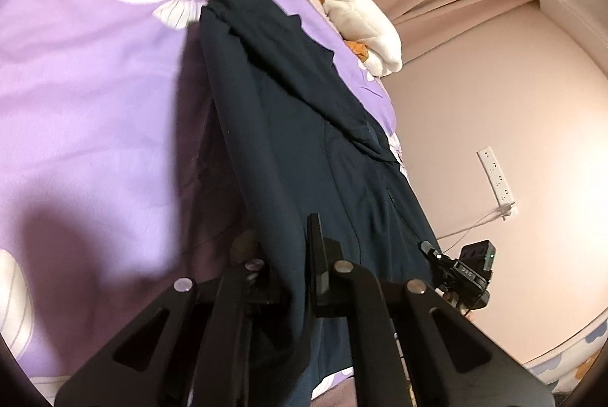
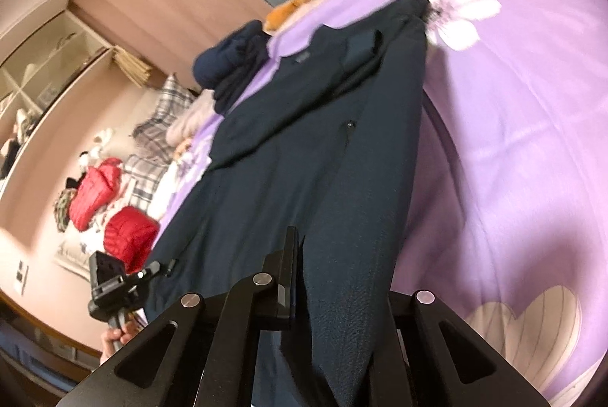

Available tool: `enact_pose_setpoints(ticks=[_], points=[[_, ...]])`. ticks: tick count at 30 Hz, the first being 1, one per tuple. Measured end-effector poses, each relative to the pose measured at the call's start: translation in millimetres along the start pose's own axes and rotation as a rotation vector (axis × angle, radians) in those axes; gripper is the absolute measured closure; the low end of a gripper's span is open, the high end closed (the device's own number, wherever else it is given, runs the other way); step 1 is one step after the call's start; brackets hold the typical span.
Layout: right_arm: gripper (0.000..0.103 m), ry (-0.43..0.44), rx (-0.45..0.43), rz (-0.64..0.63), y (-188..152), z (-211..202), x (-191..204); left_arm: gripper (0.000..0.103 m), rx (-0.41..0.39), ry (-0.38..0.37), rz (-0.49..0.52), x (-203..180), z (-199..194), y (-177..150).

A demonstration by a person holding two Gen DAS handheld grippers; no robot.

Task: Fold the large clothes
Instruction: 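Grasp the jacket's other side edge with the right tool while the left tool grasps the hem, then lift the held side and fold it inward over the jacket with both tools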

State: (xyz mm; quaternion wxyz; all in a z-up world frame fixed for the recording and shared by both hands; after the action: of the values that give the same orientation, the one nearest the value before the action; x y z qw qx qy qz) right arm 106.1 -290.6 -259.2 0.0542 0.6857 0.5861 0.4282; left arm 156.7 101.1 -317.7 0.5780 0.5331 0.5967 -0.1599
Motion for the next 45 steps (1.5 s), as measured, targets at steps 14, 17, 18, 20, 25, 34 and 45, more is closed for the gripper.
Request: enact_pose_setpoints(ticks=[14,17,18,20,25,34,45], points=[[0.095,0.096,-0.058,-0.042,1,-31,22,0.101,-0.018,-0.146,0.036,-41,-20,-2],[0.095,0.108,-0.074,-0.067,2,-44,28,0.101,-0.019,-0.169,0.038,-52,-29,-5],[0.095,0.115,-0.081,-0.075,2,-49,30,0.101,-0.019,-0.172,0.038,-55,-31,-5],[0.095,0.125,-0.094,-0.093,1,-60,33,0.101,-0.014,-0.169,0.055,-64,-37,-9],[0.095,0.134,-0.124,-0.148,-3,-82,46,0.100,-0.011,-0.178,0.095,-86,-55,-22],[0.095,0.172,-0.188,-0.197,-14,-123,60,0.100,-0.052,-0.220,0.130,-123,-92,-45],[0.095,0.215,-0.232,-0.207,-6,-127,61,0.098,-0.071,-0.198,0.136,-126,-93,-40]])
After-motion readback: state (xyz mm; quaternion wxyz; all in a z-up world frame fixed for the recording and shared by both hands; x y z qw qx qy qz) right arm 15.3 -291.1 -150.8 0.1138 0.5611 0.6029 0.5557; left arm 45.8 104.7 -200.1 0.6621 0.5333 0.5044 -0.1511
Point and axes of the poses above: each gripper's, at about its wrist camera, not at the fingertips, and z roughly the way its jaws point, x to its left, y to its top, the point moved 8 cm from there along z, roughly the way its jaws point, and after that the axes turned 13 degrees about -y, right-handed, at the moved point
